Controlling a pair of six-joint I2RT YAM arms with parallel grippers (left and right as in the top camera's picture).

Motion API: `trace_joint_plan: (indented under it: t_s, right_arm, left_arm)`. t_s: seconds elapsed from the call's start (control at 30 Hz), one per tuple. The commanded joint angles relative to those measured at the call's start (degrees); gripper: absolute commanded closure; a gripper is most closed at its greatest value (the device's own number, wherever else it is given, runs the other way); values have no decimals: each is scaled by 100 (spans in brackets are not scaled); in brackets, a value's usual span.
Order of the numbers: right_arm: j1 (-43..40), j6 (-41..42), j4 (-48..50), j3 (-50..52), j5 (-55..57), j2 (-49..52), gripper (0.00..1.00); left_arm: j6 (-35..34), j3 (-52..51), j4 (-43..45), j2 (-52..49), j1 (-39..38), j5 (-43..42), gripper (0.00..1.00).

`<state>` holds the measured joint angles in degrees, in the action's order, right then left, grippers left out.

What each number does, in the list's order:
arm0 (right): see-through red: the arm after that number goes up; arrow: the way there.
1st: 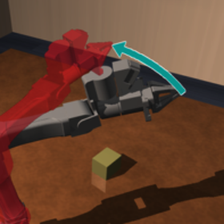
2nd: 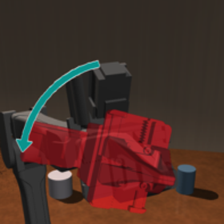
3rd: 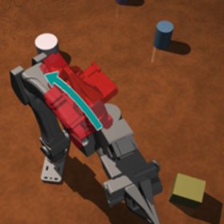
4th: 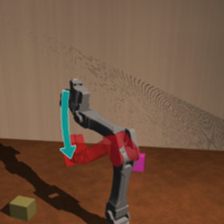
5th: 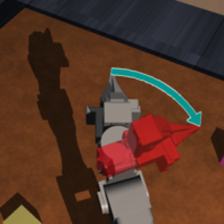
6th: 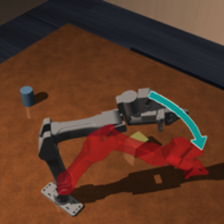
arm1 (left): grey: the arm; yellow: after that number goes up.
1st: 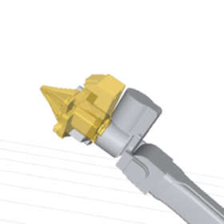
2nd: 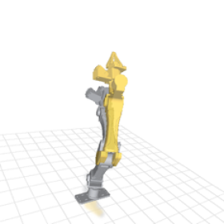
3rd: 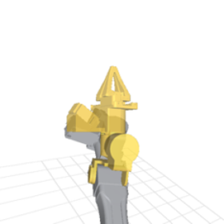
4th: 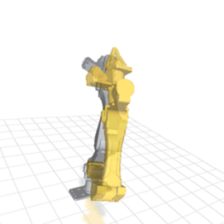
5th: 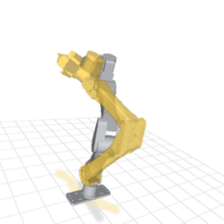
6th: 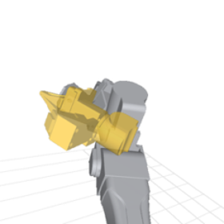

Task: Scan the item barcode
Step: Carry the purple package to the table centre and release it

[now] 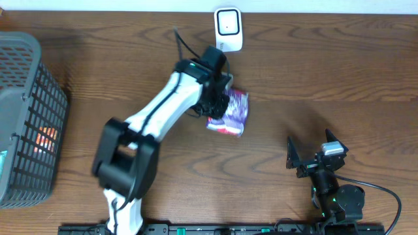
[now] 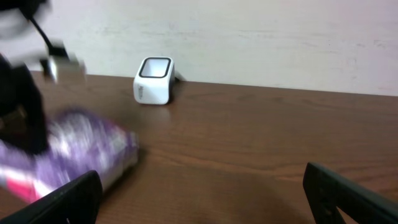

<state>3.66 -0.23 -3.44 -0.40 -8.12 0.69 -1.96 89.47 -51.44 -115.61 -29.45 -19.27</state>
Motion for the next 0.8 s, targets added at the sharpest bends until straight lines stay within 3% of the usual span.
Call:
trace_joint_plan:
  t_s: [0.0, 0.13, 0.37, 0.6, 0.77]
  right_arm:
    - [-31, 37, -22, 9, -33, -26, 1]
    - [-31, 37, -22, 11, -33, -26, 1]
    - [-31, 37, -22, 11, -33, -26, 1]
    - [-31, 37, -22, 11, -33, -26, 1]
    - [-31, 37, -22, 9, -33, -26, 1]
  left_arm:
    - [-138, -9, -162, -295, 33, 90, 6]
    - [-131, 505, -741, -111, 280, 94, 4]
    - [-133, 2505, -1766, 774, 1309, 92, 3]
    - [-136, 3073, -1484, 1993, 2645, 98, 4]
    - [-413, 3073, -1386, 2551, 4133, 420, 4]
